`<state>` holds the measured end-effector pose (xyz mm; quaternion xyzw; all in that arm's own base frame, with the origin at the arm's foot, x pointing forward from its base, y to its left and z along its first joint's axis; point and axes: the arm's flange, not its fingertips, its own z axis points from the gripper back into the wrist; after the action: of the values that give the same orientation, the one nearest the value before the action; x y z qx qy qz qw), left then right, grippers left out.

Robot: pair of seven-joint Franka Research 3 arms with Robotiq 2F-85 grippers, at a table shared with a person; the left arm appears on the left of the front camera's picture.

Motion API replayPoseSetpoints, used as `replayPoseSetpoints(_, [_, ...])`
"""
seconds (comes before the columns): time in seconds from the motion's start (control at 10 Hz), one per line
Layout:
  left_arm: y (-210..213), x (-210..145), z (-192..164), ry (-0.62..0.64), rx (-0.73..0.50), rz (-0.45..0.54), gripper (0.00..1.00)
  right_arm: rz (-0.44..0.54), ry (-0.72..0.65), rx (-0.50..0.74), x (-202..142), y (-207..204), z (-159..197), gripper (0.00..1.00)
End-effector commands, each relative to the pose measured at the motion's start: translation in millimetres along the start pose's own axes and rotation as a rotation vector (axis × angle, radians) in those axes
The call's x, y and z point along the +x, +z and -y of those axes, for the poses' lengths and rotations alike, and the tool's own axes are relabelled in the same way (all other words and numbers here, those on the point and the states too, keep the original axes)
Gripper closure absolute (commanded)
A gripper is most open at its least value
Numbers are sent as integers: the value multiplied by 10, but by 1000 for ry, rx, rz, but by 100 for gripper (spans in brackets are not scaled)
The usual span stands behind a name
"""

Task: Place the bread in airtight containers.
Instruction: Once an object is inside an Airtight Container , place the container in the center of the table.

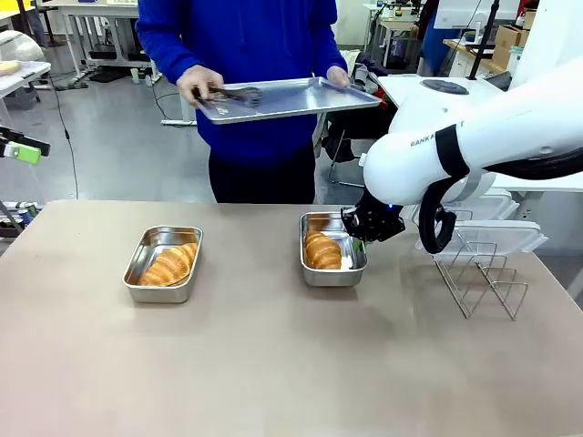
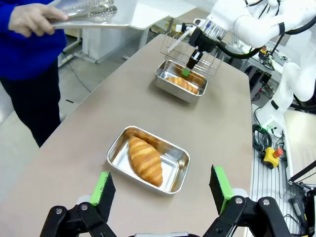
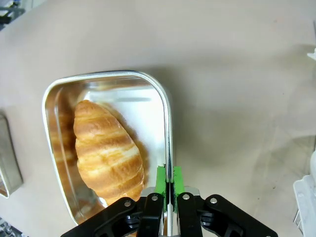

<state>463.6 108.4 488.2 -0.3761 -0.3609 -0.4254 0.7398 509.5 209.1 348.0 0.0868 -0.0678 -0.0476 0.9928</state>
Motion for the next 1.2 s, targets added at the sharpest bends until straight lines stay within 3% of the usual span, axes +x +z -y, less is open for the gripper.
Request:
replayPoseSetpoints(0.0, [8, 4, 9, -6, -8, 4, 0, -10, 7, 20, 26, -61, 40, 93])
replayPoseSetpoints(0.6, [8, 4, 9, -6, -8, 4, 0, -37, 42, 29, 8, -212, 111, 93])
replayPoseSetpoints(0.7, [8, 4, 9, -6, -8, 4, 0, -37, 39, 20, 15, -207, 116, 40])
replayPoseSetpoints(0.8, [8, 4, 9, -6, -8, 4, 0, -28, 29, 24, 27, -153, 106, 38])
replayPoseSetpoints(0.9, [8, 4, 9, -6, -8, 4, 0, -9, 33, 52, 47, -9, 88, 0])
replayPoseSetpoints(1.1, [8, 4, 9, -6, -8, 4, 0, 41, 41, 81, 96, 389, 73, 0])
